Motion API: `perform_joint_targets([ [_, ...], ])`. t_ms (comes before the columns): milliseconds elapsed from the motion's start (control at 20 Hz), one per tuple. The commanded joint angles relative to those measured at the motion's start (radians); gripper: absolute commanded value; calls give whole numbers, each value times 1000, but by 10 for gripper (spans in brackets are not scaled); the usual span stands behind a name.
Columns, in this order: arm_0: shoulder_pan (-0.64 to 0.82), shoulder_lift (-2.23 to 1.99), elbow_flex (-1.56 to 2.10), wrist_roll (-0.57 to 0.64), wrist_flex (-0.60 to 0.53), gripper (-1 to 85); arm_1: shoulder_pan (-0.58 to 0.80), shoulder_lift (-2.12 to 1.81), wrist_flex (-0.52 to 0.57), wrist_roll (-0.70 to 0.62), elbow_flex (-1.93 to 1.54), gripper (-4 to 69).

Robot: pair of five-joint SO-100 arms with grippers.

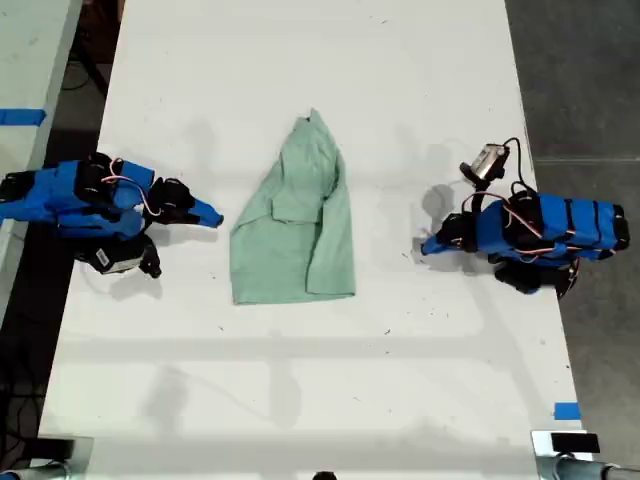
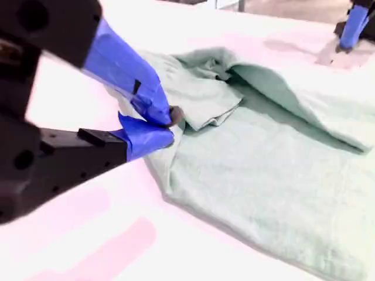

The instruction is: Fold t shirt

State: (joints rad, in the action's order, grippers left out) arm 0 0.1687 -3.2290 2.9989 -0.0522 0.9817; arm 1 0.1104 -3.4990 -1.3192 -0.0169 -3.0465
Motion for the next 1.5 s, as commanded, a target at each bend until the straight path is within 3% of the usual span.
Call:
perform_joint_targets([
  [0,-5,506,-186,-46,-57,1,6,-8,-3,-6,2,-24],
  [150,-28,713,-242,-60,-121,181,3,-8,-3,-8,2,-24],
  [600,-104,1100,-495,-80,-109,217,3,-8,-3,-9,2,-24],
  [750,-98,1243,-578,-80,-97,171,3,-8,-3,-9,2,-24],
  [800,-89,1266,-591,-78,-92,18,3,-8,-3,-9,2,-24],
  [900,-66,1282,-594,-74,-81,-1,0,-8,-3,-9,2,-24],
  [1150,-74,1235,-822,-109,149,-1,0,-8,-3,-11,2,-24],
  [1450,-163,1664,-1457,-124,387,-1,-3,-8,-3,-12,3,-24],
])
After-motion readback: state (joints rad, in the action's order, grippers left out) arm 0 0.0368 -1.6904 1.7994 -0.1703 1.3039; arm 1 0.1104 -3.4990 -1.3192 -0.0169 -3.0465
